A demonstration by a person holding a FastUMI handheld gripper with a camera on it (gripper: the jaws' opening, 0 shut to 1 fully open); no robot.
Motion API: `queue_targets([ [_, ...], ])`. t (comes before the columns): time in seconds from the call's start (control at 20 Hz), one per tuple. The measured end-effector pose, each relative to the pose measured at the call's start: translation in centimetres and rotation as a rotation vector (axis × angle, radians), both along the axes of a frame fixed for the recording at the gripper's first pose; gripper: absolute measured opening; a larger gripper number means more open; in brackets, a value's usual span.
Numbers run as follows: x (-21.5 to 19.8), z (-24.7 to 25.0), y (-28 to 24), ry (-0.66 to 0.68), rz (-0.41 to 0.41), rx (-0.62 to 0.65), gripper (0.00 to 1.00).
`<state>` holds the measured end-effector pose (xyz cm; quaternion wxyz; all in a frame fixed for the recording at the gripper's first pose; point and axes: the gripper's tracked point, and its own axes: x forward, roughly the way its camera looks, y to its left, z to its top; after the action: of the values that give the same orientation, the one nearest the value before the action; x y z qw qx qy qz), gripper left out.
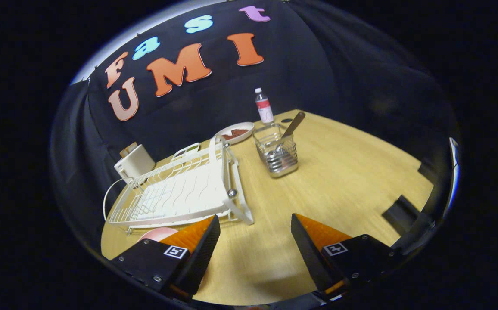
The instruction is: Take the plate from the dish rack, then take the spoon from the basket and place it into the plate.
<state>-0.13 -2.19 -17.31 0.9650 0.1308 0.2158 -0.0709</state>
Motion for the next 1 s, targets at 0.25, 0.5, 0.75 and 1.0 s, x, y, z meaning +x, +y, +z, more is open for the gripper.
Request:
queue_targets([
  [0.25,5.0,3.5,-5.9,-0.193,-0.075,-0.152,0.99],
  [0.5,10.6,4.2,-9.2,-0.295,-0.116,-0.182,0.98],
  [0.75,14.2,4.0,-9.5,-0.345,-0.095,-0.163,0.97],
  [1.0,16.0,3.6,-8.4,-0.367,-0.042,-0.211,0.8],
])
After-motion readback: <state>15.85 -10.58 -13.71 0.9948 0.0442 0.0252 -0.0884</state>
